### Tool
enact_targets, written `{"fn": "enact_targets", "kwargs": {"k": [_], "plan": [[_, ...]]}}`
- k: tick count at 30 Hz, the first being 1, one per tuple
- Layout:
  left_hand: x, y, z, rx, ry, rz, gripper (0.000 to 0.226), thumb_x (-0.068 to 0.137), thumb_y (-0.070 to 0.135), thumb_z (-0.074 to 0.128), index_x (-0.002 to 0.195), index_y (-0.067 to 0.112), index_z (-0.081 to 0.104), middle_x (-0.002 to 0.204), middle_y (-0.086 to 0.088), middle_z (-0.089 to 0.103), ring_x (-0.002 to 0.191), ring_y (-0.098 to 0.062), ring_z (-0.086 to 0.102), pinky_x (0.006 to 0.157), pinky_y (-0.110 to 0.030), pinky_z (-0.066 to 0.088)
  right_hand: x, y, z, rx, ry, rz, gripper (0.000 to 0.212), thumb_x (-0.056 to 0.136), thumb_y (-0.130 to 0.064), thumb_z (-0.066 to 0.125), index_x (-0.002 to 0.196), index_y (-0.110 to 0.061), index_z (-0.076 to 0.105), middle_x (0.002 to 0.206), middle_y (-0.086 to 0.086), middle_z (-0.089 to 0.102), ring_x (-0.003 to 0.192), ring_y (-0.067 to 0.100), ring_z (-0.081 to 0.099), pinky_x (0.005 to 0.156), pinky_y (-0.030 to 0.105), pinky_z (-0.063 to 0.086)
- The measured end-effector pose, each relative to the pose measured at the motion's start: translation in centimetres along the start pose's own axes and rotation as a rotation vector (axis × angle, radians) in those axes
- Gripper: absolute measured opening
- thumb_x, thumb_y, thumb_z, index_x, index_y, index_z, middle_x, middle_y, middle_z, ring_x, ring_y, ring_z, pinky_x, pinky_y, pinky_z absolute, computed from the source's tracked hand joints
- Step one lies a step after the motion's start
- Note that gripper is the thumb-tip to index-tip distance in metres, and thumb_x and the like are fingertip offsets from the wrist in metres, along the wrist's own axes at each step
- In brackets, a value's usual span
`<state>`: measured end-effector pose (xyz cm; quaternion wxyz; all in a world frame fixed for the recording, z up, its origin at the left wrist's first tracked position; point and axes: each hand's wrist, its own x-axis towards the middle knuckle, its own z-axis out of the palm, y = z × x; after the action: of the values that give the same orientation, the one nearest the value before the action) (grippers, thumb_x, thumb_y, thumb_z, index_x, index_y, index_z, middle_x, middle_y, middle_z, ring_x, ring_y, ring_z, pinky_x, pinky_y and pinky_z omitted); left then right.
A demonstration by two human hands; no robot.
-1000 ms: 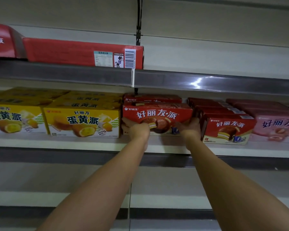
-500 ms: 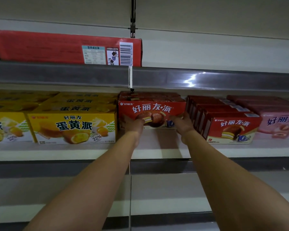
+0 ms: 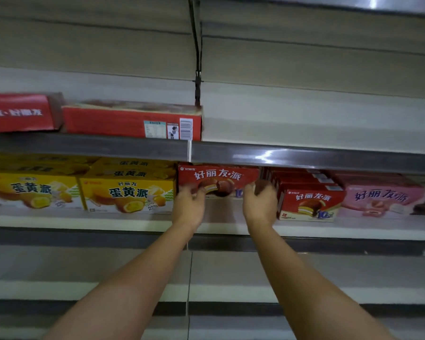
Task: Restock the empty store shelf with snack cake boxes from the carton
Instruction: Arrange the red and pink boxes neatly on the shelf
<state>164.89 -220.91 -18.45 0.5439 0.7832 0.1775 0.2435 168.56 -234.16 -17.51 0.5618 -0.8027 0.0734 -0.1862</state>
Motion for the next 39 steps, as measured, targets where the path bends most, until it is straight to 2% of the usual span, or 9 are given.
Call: {"fn": "enact_targets", "kwargs": {"k": [8,11,13,15,17,21,27,33,39], "plan": [[-4.9,5.1,-7.6,0.144,0.261,0.443,0.018,0.096,0.026,0.049,0.083,0.018,0.059,0.077,0.006,0.060,0.070,-0.009,0.056,0.057,-0.020,0.038,-5.7,-8.7,-3.4,0.106,0.122,-0.349,0.019,0.094,-0.025,0.050,0.077,-0.017,0.053,0.077,0.000,0.059,0.070,0.015,0.053,0.056,0.025,0.035],[-3.7,7.8,-10.9,0.065,0.426,0.472,0.020,0.097,0.026,0.048,0.081,0.017,0.055,0.074,0.003,0.057,0.066,-0.012,0.053,0.055,-0.021,0.034,-6.0,-12.7,-3.0,0.012,0.116,-0.478,0.016,0.094,-0.028,0.049,0.082,-0.019,0.053,0.080,-0.004,0.055,0.074,0.015,0.053,0.063,0.028,0.041],[-2.2,9.5,-13.1,0.068,0.515,0.452,0.015,0.097,0.026,0.047,0.088,0.017,0.054,0.087,0.001,0.058,0.077,-0.015,0.056,0.060,-0.024,0.039,-5.4,-15.2,-2.4,-0.098,0.095,-0.517,0.018,0.094,-0.034,0.047,0.095,-0.019,0.057,0.094,-0.001,0.060,0.089,0.018,0.056,0.081,0.036,0.045],[-0.2,10.1,-15.3,0.135,0.560,0.376,0.017,0.097,0.030,0.047,0.103,0.016,0.055,0.108,-0.002,0.056,0.098,-0.019,0.056,0.070,-0.027,0.043,-4.7,-17.2,-1.6,-0.270,0.004,-0.495,0.037,0.097,-0.043,0.040,0.116,-0.016,0.056,0.115,0.006,0.061,0.108,0.025,0.053,0.093,0.039,0.037],[1.6,10.1,-17.2,0.223,0.531,0.275,0.032,0.097,0.034,0.046,0.120,0.013,0.050,0.127,-0.008,0.049,0.118,-0.025,0.048,0.082,-0.036,0.045,-4.2,-18.3,-0.7,-0.443,-0.094,-0.449,0.053,0.098,-0.051,0.032,0.128,-0.011,0.049,0.125,0.013,0.058,0.117,0.031,0.050,0.096,0.040,0.033],[4.5,9.9,-20.5,0.358,0.490,0.168,0.052,0.099,0.041,0.041,0.140,0.010,0.035,0.143,-0.015,0.036,0.132,-0.031,0.033,0.099,-0.044,0.039,-3.9,-19.1,1.8,-0.565,-0.182,-0.356,0.066,0.096,-0.062,0.022,0.124,-0.008,0.048,0.121,0.016,0.060,0.112,0.033,0.053,0.093,0.040,0.033],[7.1,10.6,-21.5,0.329,0.360,0.124,0.056,0.100,0.042,0.038,0.143,0.007,0.031,0.143,-0.017,0.036,0.127,-0.035,0.041,0.093,-0.043,0.041,-3.3,-19.3,3.6,-0.478,-0.219,-0.193,0.065,0.096,-0.061,0.024,0.119,-0.009,0.056,0.121,0.012,0.060,0.113,0.030,0.054,0.098,0.040,0.031],[9.8,10.4,-22.0,0.336,0.302,-0.026,0.053,0.099,0.041,0.040,0.124,-0.004,0.050,0.122,-0.021,0.058,0.109,-0.037,0.056,0.075,-0.036,0.039,-3.0,-19.9,4.3,-0.384,-0.211,-0.073,0.047,0.094,-0.051,0.034,0.109,-0.014,0.058,0.116,0.008,0.061,0.112,0.029,0.052,0.101,0.041,0.024],[10.6,10.5,-21.9,0.251,0.292,-0.138,0.038,0.093,0.033,0.053,0.110,-0.001,0.057,0.109,-0.018,0.063,0.098,-0.036,0.060,0.077,-0.037,0.046,-3.3,-20.7,4.3,-0.211,-0.209,-0.019,0.031,0.094,-0.044,0.042,0.085,-0.016,0.051,0.093,0.004,0.056,0.091,0.024,0.050,0.102,0.039,0.032]]}}
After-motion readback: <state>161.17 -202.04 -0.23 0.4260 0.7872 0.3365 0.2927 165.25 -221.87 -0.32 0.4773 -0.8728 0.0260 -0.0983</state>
